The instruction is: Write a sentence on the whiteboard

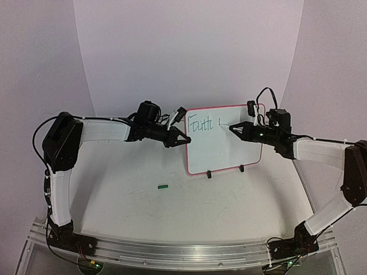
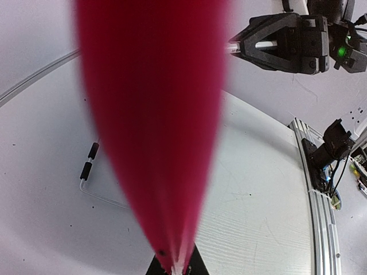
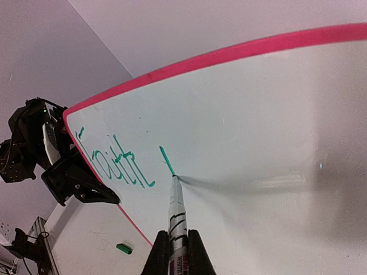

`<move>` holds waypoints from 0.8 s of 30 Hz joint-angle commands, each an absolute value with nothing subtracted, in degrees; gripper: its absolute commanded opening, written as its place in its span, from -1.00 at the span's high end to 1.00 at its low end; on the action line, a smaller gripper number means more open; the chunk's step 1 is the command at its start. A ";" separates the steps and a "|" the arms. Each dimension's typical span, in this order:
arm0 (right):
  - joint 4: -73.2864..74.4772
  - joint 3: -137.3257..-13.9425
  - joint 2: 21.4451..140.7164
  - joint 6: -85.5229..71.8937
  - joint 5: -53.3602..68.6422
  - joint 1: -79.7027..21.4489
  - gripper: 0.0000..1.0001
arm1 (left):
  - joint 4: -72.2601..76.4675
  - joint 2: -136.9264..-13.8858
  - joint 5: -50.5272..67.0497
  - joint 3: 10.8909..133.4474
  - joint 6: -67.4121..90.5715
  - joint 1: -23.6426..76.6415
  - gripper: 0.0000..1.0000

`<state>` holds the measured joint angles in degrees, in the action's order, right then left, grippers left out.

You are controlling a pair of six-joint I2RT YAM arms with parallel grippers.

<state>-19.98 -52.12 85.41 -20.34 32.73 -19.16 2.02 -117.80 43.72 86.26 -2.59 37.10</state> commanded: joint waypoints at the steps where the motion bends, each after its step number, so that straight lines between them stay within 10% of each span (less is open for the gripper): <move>1: -20.37 -51.47 84.46 -20.77 31.14 -18.69 1.00 | -10.28 -119.89 43.86 85.52 -5.15 39.46 1.00; 24: -20.11 -55.65 81.05 -20.00 31.49 -18.77 1.00 | -10.35 -120.14 43.87 85.56 -5.10 39.46 1.00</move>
<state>-18.50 -52.29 79.74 -20.60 32.95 -18.90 2.04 -117.80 43.77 86.26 -3.05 37.19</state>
